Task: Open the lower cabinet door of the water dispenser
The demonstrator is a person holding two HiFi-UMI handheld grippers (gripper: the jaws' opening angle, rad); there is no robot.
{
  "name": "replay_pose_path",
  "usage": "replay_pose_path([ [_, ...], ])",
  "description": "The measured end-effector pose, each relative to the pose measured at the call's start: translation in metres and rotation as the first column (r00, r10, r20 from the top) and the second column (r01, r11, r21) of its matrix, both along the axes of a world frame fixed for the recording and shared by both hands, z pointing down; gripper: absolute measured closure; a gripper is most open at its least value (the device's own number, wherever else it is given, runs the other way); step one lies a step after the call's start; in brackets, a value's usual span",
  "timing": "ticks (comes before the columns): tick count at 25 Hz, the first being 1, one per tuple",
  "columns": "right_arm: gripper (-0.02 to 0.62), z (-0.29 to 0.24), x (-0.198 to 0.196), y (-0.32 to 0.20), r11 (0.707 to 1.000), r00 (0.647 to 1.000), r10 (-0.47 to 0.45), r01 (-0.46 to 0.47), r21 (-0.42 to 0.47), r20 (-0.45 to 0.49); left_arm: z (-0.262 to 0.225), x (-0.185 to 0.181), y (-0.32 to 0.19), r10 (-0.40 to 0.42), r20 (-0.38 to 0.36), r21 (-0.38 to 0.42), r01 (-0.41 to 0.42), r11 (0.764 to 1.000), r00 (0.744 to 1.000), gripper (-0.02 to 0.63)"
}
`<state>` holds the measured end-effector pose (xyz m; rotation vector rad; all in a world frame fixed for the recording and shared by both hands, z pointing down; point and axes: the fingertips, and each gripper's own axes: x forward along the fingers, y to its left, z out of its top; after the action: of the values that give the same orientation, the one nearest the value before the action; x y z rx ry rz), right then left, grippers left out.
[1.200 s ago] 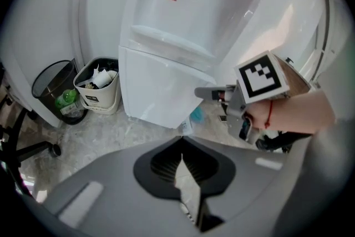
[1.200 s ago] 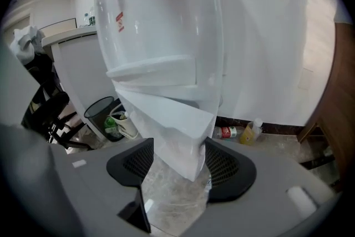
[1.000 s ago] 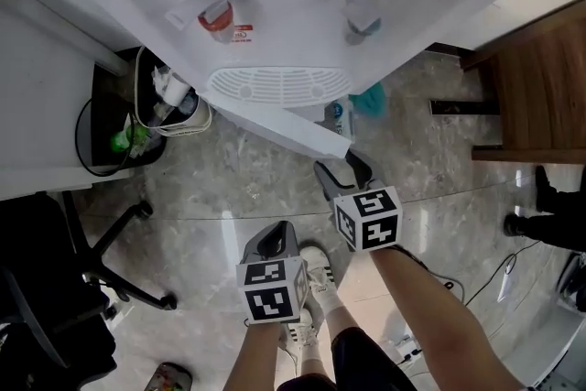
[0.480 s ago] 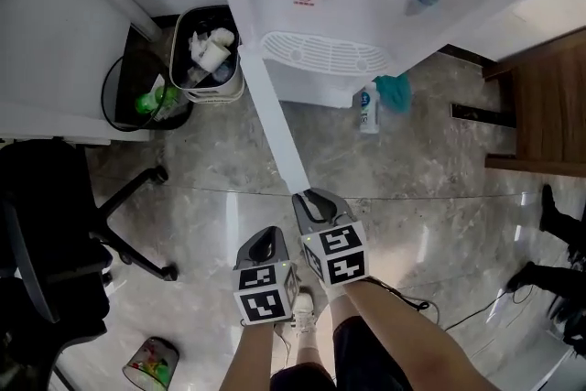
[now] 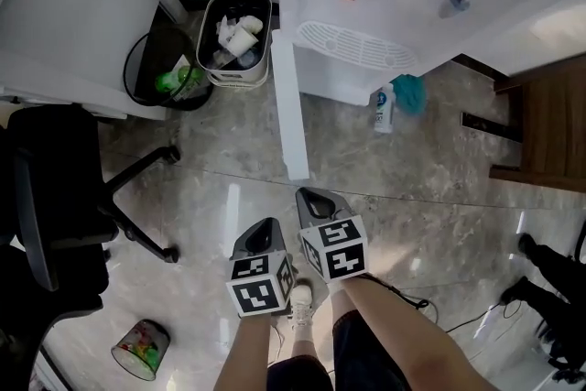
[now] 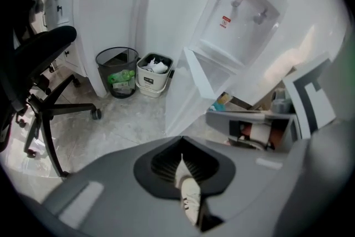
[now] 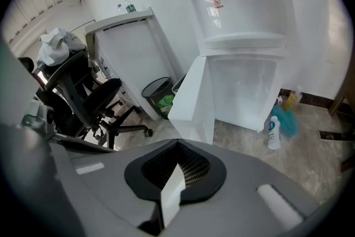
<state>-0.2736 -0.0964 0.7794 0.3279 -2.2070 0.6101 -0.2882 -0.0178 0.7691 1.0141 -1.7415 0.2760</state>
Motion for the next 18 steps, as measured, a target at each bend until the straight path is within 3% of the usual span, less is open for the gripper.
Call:
replay_pose_path([
  [11, 0.603, -0.07, 0.105, 0.039, 0.994, 0.994, 0.085, -0.09, -0.066, -0.065, -0.055, 0.07, 0.036, 0.064, -0.059, -0.05, -0.067, 0.996, 0.996, 0.6],
  [18, 0.604, -0.087, 0.13, 0.049, 0.989, 0.989, 0.124, -0.13, -0.076, -0.081, -0.072, 0.089, 0.041, 0.085, -0.056, -0.048, -0.088, 0.995, 0.995, 0.6],
])
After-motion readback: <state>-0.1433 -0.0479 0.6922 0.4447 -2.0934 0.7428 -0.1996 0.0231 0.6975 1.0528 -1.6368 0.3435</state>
